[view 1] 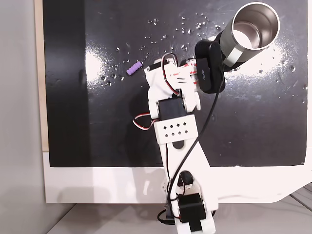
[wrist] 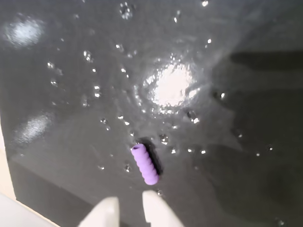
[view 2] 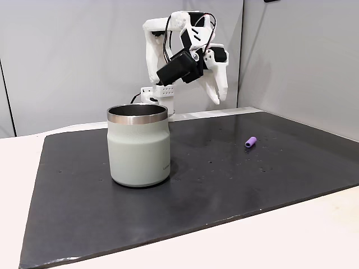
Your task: Grasp a pengrip and put it in the cup.
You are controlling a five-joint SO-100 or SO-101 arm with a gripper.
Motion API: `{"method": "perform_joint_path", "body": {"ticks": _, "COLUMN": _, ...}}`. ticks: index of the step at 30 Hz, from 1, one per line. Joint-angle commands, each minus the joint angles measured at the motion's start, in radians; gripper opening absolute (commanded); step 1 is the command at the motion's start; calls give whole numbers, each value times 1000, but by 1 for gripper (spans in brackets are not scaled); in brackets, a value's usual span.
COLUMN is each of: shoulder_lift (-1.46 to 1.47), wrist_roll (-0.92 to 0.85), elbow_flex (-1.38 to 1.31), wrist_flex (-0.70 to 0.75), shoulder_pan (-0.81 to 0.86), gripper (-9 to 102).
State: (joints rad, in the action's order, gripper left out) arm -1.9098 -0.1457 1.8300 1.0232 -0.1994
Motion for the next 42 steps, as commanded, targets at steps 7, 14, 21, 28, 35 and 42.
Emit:
{"method": "perform_joint_path", "body": {"ticks": 7, "shoulder_lift": 285, "wrist_roll": 77, "elbow_flex": -336, "wrist_flex": 132, "shoulder_pan": -48, "gripper": 15}}
{"method": "perform_joint_path", "body": {"ticks": 14, "shoulder_lift": 474, "wrist_roll": 86, "elbow_flex": -486, "wrist_flex": 189, "shoulder_pan": -91, "gripper": 20}}
{"method": "perform_joint_path", "body": {"ticks": 21, "shoulder_lift": 643, "wrist_roll": 81, "elbow_flex": -649, "wrist_flex": 244, "shoulder_pan": -126, "gripper": 20}}
{"method": "perform_joint_path", "body": {"ticks": 28, "shoulder_lift": 752, "wrist_roll": 78, "elbow_flex": -727, "wrist_flex": 261, "shoulder_pan": -133, "gripper": 20}}
{"method": "perform_joint_path", "body": {"ticks": 35, "shoulder_lift": 819, "wrist_roll": 66, "elbow_flex": -750, "wrist_flex": 262, "shoulder_pan": -150, "gripper": 20}}
{"method": "perform_joint_path", "body": {"ticks": 42, "shoulder_lift": 876, "wrist_roll": 48, "elbow_flex": -781, "wrist_flex": 262, "shoulder_pan": -172, "gripper": 20}}
